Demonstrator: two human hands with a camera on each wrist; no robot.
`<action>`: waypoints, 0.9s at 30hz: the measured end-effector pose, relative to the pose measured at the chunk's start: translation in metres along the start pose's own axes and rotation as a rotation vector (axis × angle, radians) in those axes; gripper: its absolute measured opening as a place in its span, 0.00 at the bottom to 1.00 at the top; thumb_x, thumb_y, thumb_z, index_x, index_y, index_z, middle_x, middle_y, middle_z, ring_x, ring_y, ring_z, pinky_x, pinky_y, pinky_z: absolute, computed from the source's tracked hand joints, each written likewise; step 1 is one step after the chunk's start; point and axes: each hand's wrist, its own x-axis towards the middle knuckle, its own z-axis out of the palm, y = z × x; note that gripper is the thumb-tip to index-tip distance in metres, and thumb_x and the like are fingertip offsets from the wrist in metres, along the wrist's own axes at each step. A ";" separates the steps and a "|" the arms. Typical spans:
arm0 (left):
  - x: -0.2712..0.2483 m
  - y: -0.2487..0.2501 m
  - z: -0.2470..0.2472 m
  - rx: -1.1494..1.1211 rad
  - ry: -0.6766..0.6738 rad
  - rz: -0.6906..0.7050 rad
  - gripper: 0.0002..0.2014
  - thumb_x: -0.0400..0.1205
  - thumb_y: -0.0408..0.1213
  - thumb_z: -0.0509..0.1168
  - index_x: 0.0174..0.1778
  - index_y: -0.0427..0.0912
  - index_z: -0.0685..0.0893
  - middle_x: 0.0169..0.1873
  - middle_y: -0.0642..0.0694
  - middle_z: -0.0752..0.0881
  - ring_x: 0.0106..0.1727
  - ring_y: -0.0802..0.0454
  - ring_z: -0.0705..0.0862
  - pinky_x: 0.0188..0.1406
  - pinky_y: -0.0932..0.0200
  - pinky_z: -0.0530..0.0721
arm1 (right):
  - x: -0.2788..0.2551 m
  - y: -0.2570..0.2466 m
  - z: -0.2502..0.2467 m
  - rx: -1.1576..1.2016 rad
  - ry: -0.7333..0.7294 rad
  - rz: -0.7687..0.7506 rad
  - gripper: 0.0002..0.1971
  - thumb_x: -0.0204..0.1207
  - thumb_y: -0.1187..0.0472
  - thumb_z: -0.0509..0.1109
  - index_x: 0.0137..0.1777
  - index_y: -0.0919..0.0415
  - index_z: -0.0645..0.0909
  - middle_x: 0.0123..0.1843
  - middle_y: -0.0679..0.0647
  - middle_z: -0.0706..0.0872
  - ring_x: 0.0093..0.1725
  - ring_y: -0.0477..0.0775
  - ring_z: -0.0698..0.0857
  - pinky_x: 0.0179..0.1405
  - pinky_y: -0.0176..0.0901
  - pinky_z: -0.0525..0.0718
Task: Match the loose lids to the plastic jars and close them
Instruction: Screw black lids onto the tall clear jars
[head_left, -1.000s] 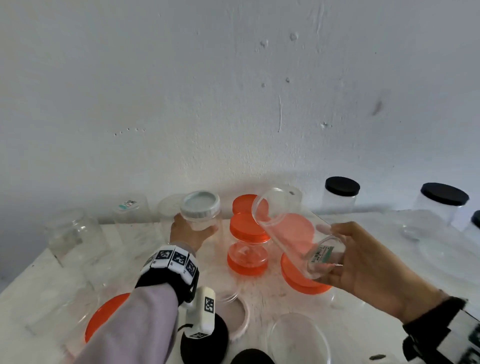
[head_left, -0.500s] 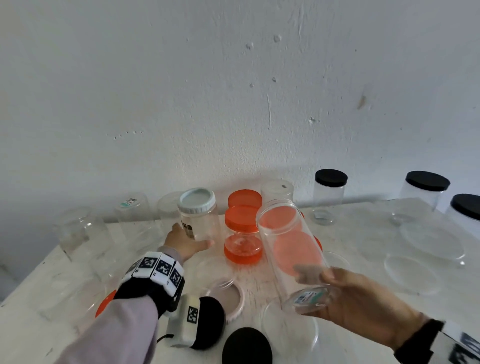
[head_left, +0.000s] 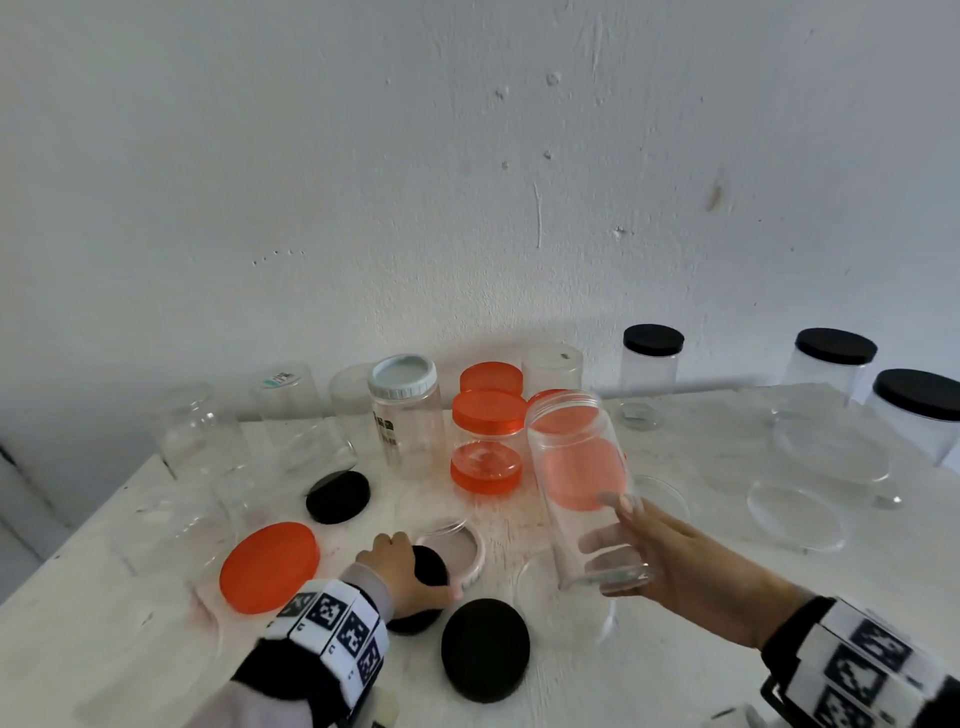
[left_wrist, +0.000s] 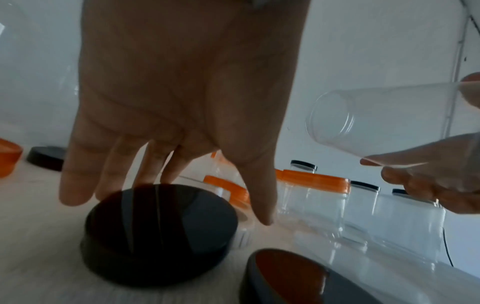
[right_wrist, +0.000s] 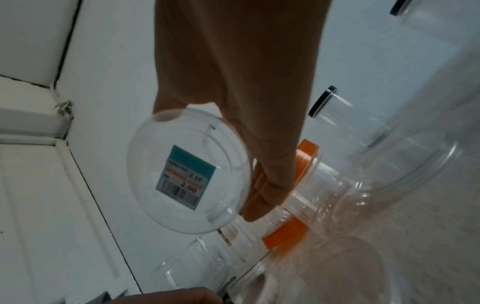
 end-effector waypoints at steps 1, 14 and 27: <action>-0.001 0.001 0.003 0.007 0.012 -0.001 0.46 0.72 0.68 0.64 0.77 0.39 0.59 0.73 0.42 0.66 0.74 0.43 0.70 0.68 0.54 0.70 | -0.001 0.002 -0.002 -0.031 0.025 0.000 0.37 0.63 0.33 0.74 0.69 0.52 0.75 0.54 0.61 0.84 0.52 0.59 0.85 0.55 0.51 0.84; -0.020 0.017 -0.019 -0.282 0.079 0.232 0.39 0.77 0.57 0.65 0.80 0.45 0.60 0.74 0.44 0.63 0.75 0.44 0.67 0.73 0.55 0.68 | -0.022 0.017 -0.056 -0.510 0.132 -0.002 0.53 0.42 0.50 0.86 0.71 0.44 0.66 0.63 0.51 0.76 0.63 0.49 0.78 0.52 0.35 0.80; -0.077 0.141 -0.062 -0.490 0.187 0.771 0.30 0.66 0.68 0.61 0.54 0.49 0.78 0.52 0.53 0.79 0.54 0.55 0.78 0.49 0.64 0.76 | -0.014 0.046 -0.081 -0.515 0.207 0.074 0.58 0.56 0.64 0.88 0.81 0.46 0.53 0.78 0.47 0.67 0.78 0.53 0.66 0.72 0.43 0.69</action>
